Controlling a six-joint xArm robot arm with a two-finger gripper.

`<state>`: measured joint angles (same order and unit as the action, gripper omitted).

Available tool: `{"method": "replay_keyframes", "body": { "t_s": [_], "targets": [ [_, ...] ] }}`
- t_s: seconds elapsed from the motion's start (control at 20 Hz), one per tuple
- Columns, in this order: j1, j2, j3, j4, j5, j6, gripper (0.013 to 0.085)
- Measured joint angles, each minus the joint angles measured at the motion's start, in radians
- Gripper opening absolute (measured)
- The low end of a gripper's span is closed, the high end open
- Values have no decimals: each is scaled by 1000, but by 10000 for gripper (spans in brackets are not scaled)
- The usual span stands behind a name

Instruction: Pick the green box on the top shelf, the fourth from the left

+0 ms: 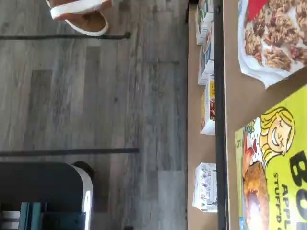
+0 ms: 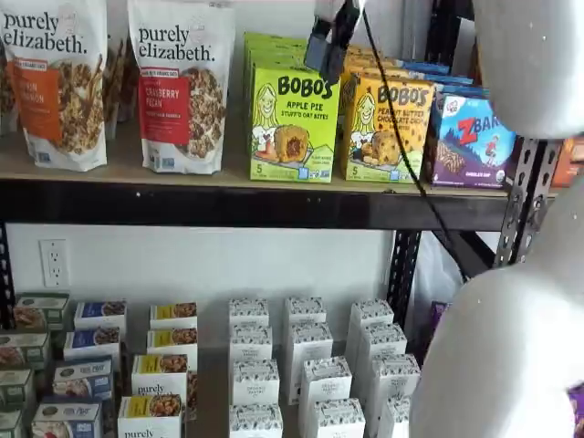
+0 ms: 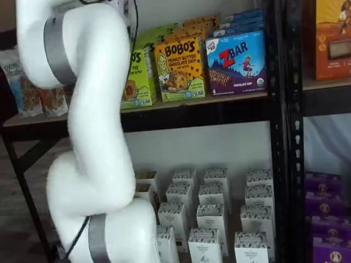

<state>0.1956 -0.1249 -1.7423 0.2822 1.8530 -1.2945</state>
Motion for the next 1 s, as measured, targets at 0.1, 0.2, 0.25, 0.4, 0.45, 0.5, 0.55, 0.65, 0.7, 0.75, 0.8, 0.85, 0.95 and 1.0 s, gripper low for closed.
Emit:
{"method": "replay_keyframes", "body": {
  "t_s": [0.1, 0.2, 0.25, 0.4, 0.45, 0.5, 0.55, 0.65, 0.7, 0.75, 0.8, 0.85, 0.95, 1.0],
  "targets": [
    [-3, 6, -4, 8, 11, -1, 850],
    [-5, 5, 5, 15, 7, -3, 850],
    [-6, 3, 9, 18, 4, -4, 850],
    [-12, -2, 19, 31, -7, -8, 850],
    [-14, -3, 21, 36, -10, -9, 850],
    [-17, -6, 25, 43, -17, -11, 850],
    [-19, -11, 32, 49, -29, -13, 850],
    [-23, -20, 45, 58, -57, -16, 850],
    [-23, -23, 51, 60, -69, -17, 850],
    [-23, -27, 58, 62, -83, -17, 850],
    [-23, -32, 66, 65, -100, -18, 850],
    [-23, -36, 74, 69, -117, -19, 850],
    [-25, -43, 90, 78, -153, -23, 850],
    [-27, -43, 93, 81, -165, -25, 850]
  ]
}}
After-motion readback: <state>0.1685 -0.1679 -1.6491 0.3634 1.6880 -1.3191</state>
